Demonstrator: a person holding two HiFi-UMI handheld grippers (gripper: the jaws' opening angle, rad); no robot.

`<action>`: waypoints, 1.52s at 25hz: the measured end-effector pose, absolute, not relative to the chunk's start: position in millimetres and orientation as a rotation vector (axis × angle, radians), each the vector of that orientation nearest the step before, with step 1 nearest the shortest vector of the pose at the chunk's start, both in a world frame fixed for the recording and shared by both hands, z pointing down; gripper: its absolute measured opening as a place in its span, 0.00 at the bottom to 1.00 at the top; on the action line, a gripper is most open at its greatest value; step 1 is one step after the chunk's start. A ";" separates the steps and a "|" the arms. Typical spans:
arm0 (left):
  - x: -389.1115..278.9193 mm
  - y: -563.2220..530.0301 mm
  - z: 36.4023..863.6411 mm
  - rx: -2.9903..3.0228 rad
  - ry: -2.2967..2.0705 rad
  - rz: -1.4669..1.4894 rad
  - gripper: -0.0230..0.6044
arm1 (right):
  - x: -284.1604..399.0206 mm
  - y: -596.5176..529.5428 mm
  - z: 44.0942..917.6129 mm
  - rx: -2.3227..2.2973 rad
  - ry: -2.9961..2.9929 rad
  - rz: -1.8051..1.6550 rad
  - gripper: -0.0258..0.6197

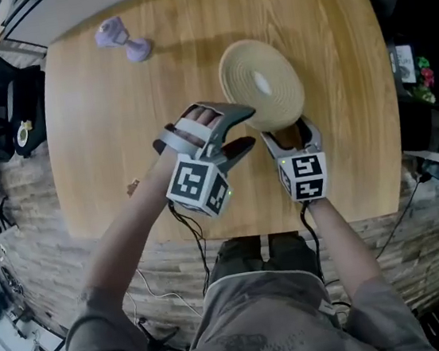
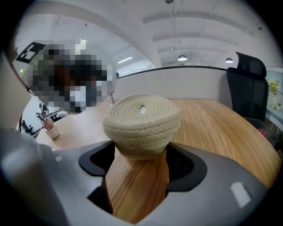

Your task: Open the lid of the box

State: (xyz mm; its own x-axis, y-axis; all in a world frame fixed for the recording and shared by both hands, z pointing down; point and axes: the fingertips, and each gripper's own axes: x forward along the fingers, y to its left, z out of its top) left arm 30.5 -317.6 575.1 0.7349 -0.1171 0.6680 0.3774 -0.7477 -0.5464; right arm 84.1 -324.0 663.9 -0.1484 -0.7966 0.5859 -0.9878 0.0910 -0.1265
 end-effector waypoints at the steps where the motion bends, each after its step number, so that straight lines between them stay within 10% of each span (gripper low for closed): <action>1: 33.8 -315.2 582.8 -2.202 -0.240 -0.931 0.48 | 83.8 -324.3 663.9 1.756 -2.007 0.715 0.62; 14: 46.2 -320.1 640.9 -1.974 -0.366 -1.025 0.27 | 80.3 -322.1 665.0 1.740 -2.006 0.679 0.62; 38: 72.1 -337.4 537.6 -2.785 -0.054 -0.664 0.22 | 80.0 -320.6 667.0 1.694 -2.000 0.657 0.58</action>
State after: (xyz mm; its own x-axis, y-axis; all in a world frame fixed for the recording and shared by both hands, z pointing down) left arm 72.1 -337.4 537.6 0.8938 -0.0280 0.4476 0.0995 -0.9608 -0.2588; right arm 80.0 -320.6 667.0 -0.1565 -0.7806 0.6051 -0.9874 0.1386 -0.0766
